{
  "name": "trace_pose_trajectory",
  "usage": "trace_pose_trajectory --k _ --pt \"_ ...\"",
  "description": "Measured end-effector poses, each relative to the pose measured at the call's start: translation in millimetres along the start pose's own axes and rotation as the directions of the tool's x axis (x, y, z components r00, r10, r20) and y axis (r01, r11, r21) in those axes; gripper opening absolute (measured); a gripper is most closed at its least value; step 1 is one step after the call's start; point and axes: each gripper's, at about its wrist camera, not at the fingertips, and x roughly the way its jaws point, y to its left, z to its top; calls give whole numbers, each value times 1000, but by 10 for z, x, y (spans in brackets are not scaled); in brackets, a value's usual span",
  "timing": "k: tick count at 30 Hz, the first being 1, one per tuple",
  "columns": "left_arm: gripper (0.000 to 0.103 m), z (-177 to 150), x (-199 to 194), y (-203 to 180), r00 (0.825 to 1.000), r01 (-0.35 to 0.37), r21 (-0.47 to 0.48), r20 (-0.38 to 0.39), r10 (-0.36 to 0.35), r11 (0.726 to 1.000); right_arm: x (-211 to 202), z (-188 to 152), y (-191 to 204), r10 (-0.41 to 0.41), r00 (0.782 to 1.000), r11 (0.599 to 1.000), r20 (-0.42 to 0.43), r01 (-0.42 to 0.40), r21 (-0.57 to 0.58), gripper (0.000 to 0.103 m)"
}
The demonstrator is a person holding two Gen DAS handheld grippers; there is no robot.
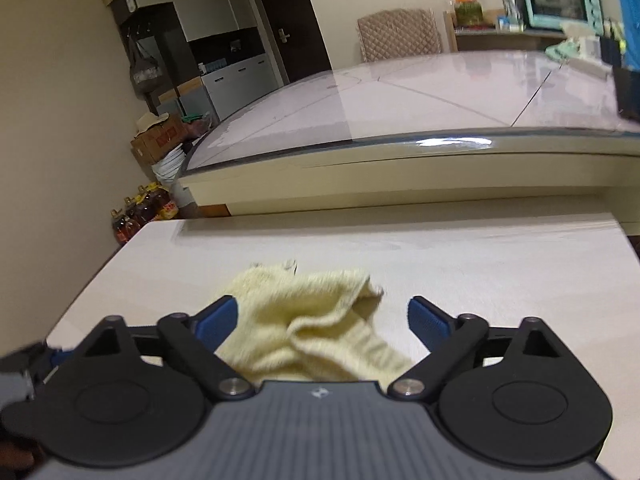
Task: Fold towel
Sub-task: 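Grasp a corner of the yellow towel with the right gripper, then lift the towel with the right gripper while the left gripper grasps another corner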
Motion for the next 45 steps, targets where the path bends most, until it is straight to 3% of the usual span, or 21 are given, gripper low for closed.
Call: trace_pose_trajectory --k 5,9,12,14,15,18,21,24,29,33,37,42,45 --pt "103 23 46 43 1000 -4 -1 -3 4 1000 238 172 -242 48 997 996 -53 -43 83 67" --pt "103 42 83 77 1000 -7 -2 -5 7 1000 381 202 -374 102 992 982 -76 -88 166 63" --pt "103 52 111 103 1000 -10 -3 -8 10 1000 449 197 -415 148 985 970 -86 -127 209 41" --pt "103 46 127 128 1000 -13 -6 -13 13 1000 455 188 -382 186 979 964 -84 -165 207 15" --pt "103 41 131 141 1000 -13 -8 -15 13 1000 414 166 -301 194 977 970 -84 -179 166 9" --pt "103 24 117 187 1000 -9 5 -15 9 1000 249 80 6 209 974 978 -83 -209 1 7" --pt "103 26 75 269 999 31 32 -12 -31 999 83 -6 314 223 971 958 -85 -234 -163 7" --pt "103 86 13 346 996 88 69 -8 -88 994 -82 -92 622 236 968 912 -89 -252 -324 7" --pt "103 251 -90 422 987 158 135 -6 -158 978 -249 -337 968 213 970 797 -115 -241 -554 7" --pt "103 384 -173 483 977 212 188 -7 -214 959 -269 -586 1118 166 980 735 -109 -197 -649 7" --pt "103 516 -256 545 963 264 239 -11 -269 934 -241 -848 1337 150 984 706 -95 -174 -687 7" --pt "103 450 -198 550 963 266 243 -35 -266 933 -282 -1283 1581 129 982 597 -138 -188 -780 5" --pt "103 367 -176 492 961 275 262 -52 -271 925 -324 -1380 1561 136 980 612 -148 -201 -765 8"
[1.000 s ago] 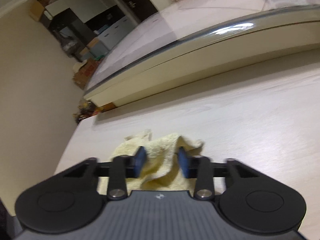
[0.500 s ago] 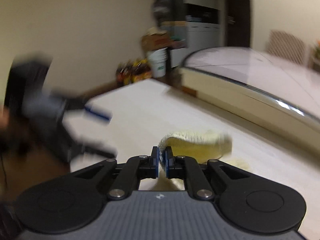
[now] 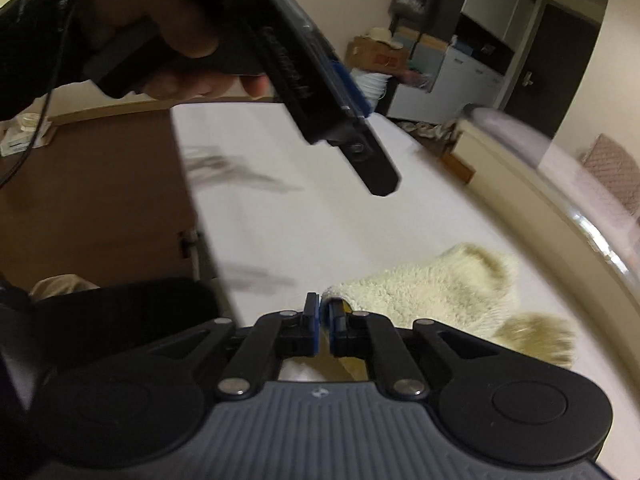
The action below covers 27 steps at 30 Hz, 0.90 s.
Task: Fold towel
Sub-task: 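Lift the towel with the right gripper while the left gripper grasps another corner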
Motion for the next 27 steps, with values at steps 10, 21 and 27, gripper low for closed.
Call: trace_pose_trajectory --k 10,21,27 --pt "103 -135 38 -571 995 101 234 -18 -99 967 -575 -386 -63 -94 995 981 -14 95 170 28" --pt "60 -183 306 -1172 988 143 518 -118 -95 844 -1012 -689 -384 -248 968 904 -22 240 353 44" --pt "17 -277 381 -1283 987 132 647 -152 -42 751 -999 -724 -472 -254 967 890 -13 239 389 53"
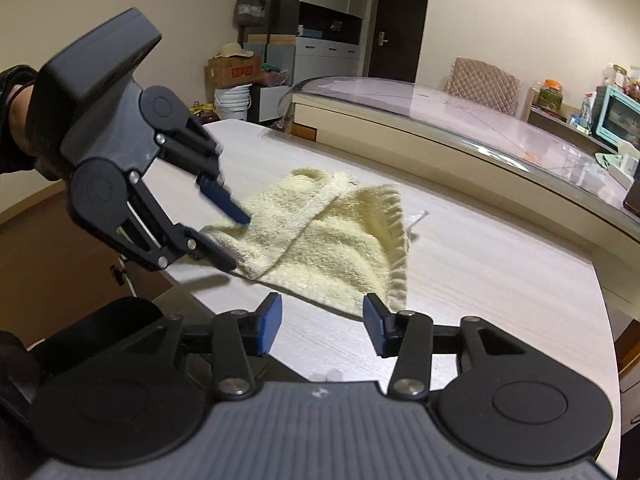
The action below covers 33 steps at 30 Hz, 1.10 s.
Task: Fold towel
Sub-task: 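Lift the towel with the right gripper while the left gripper grasps another corner, then spread the towel flat on the table with both grippers, then release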
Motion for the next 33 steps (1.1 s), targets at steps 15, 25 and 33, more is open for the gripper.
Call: trace_pose_trajectory --k 15,25,33 --pt "5 -450 -346 336 988 -101 -293 87 131 951 359 40 -515 12 1000 975 -21 -7 223 59" --pt "5 -480 -556 681 968 -114 -547 125 216 829 808 66 -757 124 992 933 -15 -112 343 51" --pt "5 -842 -630 665 954 -108 -736 112 278 668 923 103 -716 191 981 915 -19 -171 366 3"
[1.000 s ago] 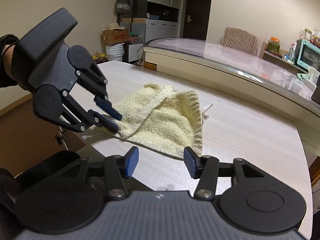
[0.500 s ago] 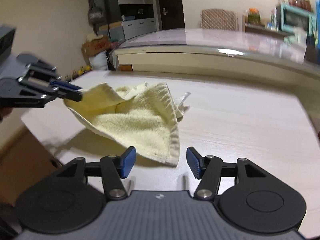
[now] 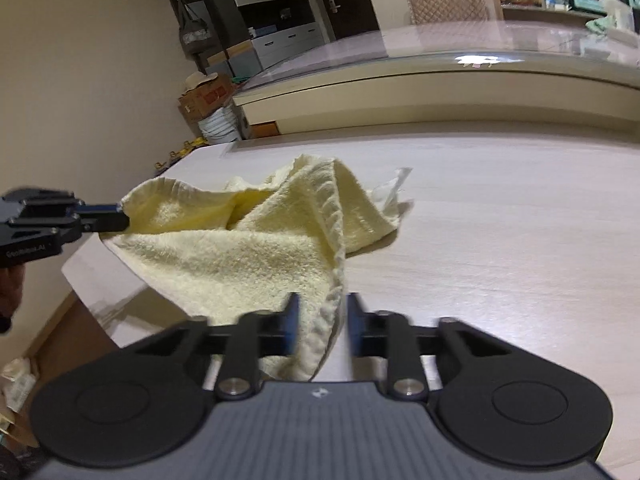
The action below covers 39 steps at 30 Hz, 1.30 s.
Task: Fold towel
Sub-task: 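Spread the towel flat on the table with both grippers, then release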
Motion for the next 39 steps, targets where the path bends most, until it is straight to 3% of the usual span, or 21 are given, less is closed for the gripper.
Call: trace_pose_trajectory --k 4,8,12,14,16,22,23,26,32,35,39 --pt "5 -207 -32 162 998 -42 -140 -50 35 989 -89 -43 123 21 1000 1000 -23 -21 -14 3" --pt "5 -406 5 115 993 -58 -180 -116 37 982 -211 -151 231 31 998 1000 -59 -31 -1 3" --pt "11 -406 -18 62 989 -30 -139 -147 9 990 -295 -291 313 26 993 1000 -115 -26 -4 5" --pt "26 -295 -39 112 991 -18 -118 -133 2 993 -355 -321 328 10 993 1000 -116 -11 -9 19" --pt "32 -184 -60 162 993 -6 -97 -119 -6 995 -440 -272 295 -16 997 1000 -78 16 -7 30" --pt "39 138 -97 315 996 28 -35 -79 -31 999 -456 43 107 -88 996 996 25 88 -13 30" --pt "44 172 -57 346 997 33 -28 -74 -35 999 -416 105 79 -95 995 995 32 96 -21 30" --pt "48 466 322 376 994 86 68 -77 -80 994 -255 295 -19 -96 994 994 49 98 -40 32" --pt "49 889 1050 374 962 248 209 -168 -215 946 25 602 -191 -95 995 992 44 98 -80 37" --pt "49 1002 1330 359 948 294 272 -203 -245 916 111 690 -232 -96 995 989 28 98 -110 45" --pt "45 1124 1709 411 930 350 343 -240 -279 872 250 793 -306 -83 997 988 0 83 -128 45"
